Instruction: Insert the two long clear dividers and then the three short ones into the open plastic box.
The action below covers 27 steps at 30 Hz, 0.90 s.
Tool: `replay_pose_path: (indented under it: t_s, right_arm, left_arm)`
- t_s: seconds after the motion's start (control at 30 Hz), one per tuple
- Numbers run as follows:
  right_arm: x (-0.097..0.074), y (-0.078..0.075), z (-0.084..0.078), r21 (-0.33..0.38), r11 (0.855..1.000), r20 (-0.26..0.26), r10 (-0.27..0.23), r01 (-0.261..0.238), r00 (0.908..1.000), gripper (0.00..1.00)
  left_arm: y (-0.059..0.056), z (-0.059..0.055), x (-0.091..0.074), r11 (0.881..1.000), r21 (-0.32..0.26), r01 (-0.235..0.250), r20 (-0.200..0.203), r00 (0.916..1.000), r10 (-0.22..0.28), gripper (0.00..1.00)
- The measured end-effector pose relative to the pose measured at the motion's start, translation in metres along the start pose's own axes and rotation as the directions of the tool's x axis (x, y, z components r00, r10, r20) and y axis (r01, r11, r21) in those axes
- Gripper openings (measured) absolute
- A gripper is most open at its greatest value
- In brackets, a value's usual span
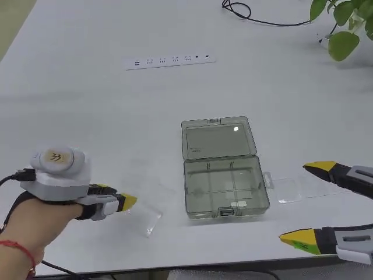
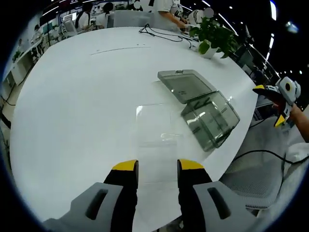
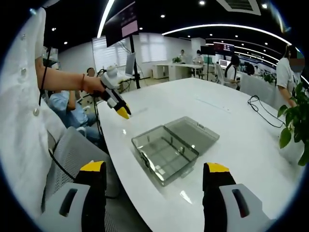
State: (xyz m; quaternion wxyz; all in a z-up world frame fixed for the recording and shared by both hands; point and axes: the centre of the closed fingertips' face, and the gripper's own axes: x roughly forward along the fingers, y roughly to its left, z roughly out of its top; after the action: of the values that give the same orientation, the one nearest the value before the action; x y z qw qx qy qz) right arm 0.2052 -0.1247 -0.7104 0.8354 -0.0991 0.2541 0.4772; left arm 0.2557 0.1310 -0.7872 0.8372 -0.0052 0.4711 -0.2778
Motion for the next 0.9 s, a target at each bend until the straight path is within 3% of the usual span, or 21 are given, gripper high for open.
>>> replay_pose_path:
  t_s: [0.13, 0.4, 0.53, 0.7, 0.8, 0.9]
  right_arm:
    - [0.003, 0.002, 0.014, 0.018, 1.0, 0.02, 0.007, -0.007, 0.9998, 0.81]
    - [0.009, 0.006, 0.044, 0.052, 0.999, 0.056, -0.003, 0.0, 0.9984, 0.71]
    - [0.012, 0.006, 0.063, 0.099, 0.995, 0.091, -0.023, 0.014, 0.9955, 0.65]
    - [0.018, 0.007, 0.088, 0.163, 0.986, 0.155, -0.059, 0.033, 0.9861, 0.59]
    - [0.023, 0.007, 0.097, 0.21, 0.977, 0.178, -0.081, 0.043, 0.9807, 0.52]
    - [0.027, 0.006, 0.098, 0.235, 0.97, 0.179, -0.099, 0.056, 0.9789, 0.43]
  left_arm:
    - [-0.021, 0.01, -0.004, 0.999, 0.004, 0.035, 0.046, 0.9983, -0.036, 0.3]
    - [-0.067, 0.042, -0.013, 0.989, -0.032, 0.141, 0.191, 0.9727, -0.133, 0.3]
    - [-0.09, 0.053, -0.014, 0.982, -0.027, 0.185, 0.242, 0.9548, -0.173, 0.3]
    - [-0.118, 0.068, -0.014, 0.969, -0.022, 0.247, 0.305, 0.9245, -0.229, 0.3]
    - [-0.129, 0.073, -0.014, 0.965, -0.014, 0.262, 0.323, 0.9142, -0.244, 0.3]
    - [-0.142, 0.08, -0.014, 0.955, -0.014, 0.296, 0.355, 0.8946, -0.272, 0.3]
